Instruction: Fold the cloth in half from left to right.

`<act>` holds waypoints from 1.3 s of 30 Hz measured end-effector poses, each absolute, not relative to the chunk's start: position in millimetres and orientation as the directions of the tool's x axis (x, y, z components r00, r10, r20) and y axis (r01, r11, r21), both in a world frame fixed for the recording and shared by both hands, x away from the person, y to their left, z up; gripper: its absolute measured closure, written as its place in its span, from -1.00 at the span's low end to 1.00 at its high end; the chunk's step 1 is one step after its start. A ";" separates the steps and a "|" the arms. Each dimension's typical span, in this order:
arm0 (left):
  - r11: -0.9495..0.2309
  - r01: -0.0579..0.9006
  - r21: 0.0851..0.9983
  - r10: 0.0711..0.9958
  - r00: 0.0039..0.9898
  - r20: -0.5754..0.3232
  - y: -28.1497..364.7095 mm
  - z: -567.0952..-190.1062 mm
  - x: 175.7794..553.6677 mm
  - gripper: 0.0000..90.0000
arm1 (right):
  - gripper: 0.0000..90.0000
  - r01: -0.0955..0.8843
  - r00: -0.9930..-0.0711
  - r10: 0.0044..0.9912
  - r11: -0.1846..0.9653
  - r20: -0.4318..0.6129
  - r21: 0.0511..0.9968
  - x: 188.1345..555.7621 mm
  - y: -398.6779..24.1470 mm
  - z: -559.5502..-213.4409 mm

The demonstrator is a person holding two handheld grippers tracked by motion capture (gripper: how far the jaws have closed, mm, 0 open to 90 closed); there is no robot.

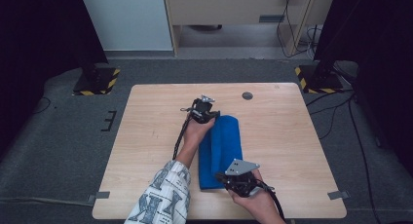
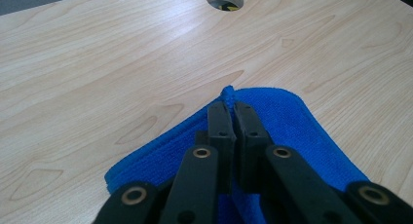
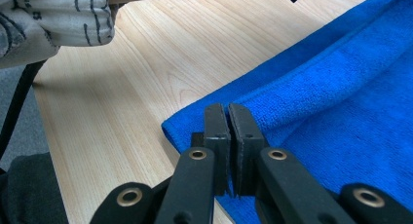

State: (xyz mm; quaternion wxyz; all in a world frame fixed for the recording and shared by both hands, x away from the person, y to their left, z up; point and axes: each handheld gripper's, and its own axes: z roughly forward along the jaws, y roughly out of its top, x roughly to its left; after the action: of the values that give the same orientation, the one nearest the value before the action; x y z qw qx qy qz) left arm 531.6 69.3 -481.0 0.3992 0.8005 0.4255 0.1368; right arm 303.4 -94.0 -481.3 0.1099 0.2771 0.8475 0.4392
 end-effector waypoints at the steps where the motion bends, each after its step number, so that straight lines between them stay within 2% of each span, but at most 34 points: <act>1: -0.320 0.571 0.756 0.789 0.603 -0.121 68.5 -480.6 531.2 0.93 | 0.94 0.372 -0.822 0.567 0.460 0.055 0.806 303.4 -95.4 -480.4; 22: -0.303 0.590 0.748 0.776 0.609 -0.166 46.6 -485.7 536.6 0.90 | 0.93 0.406 -0.799 0.598 0.456 0.065 0.792 304.5 -116.0 -485.3; 26: -0.304 0.591 0.747 0.775 0.610 -0.167 42.4 -488.0 536.8 0.87 | 0.84 0.419 -0.791 0.609 0.458 0.067 0.784 304.7 -121.3 -486.4; 28: -0.288 0.593 0.752 0.780 0.601 -0.176 41.6 -489.0 537.2 0.75 | 0.74 0.436 -0.782 0.619 0.459 0.074 0.774 306.0 -124.3 -488.6; 31: -0.264 0.590 0.763 0.787 0.589 -0.183 41.5 -488.9 537.7 0.33 | 0.51 0.459 -0.765 0.640 0.457 0.077 0.762 308.4 -127.9 -491.8; 34: -0.236 0.587 0.775 0.781 0.588 -0.208 43.6 -486.9 538.1 0.08 | 0.26 0.476 -0.744 0.664 0.451 0.074 0.755 309.8 -130.1 -493.1; 39: -0.221 0.573 0.789 0.780 0.590 -0.210 46.7 -482.2 537.6 -0.01 | 0.03 0.491 -0.729 0.681 0.446 0.072 0.748 309.7 -133.8 -492.4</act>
State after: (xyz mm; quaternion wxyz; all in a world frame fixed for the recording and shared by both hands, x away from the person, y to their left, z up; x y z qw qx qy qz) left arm 537.6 46.7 -482.2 0.4451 0.7726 0.4377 0.1161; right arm 309.7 -133.8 -492.4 0.1204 0.3482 0.8417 0.3948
